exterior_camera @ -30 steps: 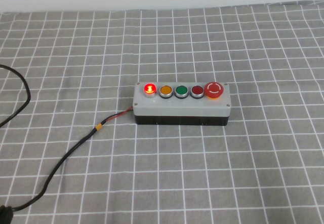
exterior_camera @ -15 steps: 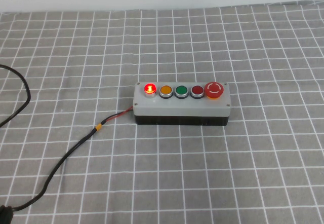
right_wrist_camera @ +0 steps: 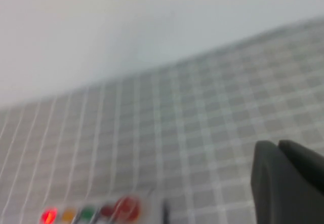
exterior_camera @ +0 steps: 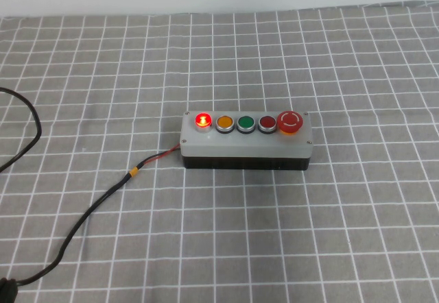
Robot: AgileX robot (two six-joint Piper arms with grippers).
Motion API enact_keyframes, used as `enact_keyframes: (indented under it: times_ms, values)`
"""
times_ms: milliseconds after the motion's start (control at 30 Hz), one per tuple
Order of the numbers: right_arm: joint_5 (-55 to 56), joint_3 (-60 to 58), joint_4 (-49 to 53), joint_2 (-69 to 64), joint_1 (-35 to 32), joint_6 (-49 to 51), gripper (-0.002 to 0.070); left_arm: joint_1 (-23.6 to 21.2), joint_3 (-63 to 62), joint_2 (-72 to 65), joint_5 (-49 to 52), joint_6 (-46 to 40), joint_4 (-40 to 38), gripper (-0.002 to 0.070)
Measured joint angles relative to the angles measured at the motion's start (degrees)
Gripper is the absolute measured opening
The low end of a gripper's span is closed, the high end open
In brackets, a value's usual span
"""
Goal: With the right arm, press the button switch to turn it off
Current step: Press the button to turn off
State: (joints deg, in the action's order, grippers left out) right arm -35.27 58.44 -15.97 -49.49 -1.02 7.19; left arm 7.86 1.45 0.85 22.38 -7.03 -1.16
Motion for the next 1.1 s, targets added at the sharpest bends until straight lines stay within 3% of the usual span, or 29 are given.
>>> enact_keyframes:
  times_ms: [200, 333, 633, 933, 1100]
  values:
    - [-5.9, 1.0, -23.9, -11.3, 0.7, -28.4, -0.0016, 0.0, 0.0, 0.0, 0.0, 0.0, 0.0, -0.0003]
    - [-10.4, 6.0, -27.7, -20.4, 4.7, -36.4, -0.0016, 0.0, 0.0, 0.0, 0.0, 0.0, 0.0, -0.0003]
    - [-12.7, 23.1, -2.6, -37.9, 23.4, -21.3, -0.0016, 0.0, 0.0, 0.0, 0.0, 0.0, 0.0, -0.0003]
    - [-12.8, 39.4, 1.4, -54.9, 34.0, -18.0, -0.0016, 0.0, 0.0, 0.0, 0.0, 0.0, 0.0, -0.0003]
    - [-12.8, 46.8, 1.6, -64.3, 36.6, -16.8, -0.0016, 0.0, 0.0, 0.0, 0.0, 0.0, 0.0, -0.0003]
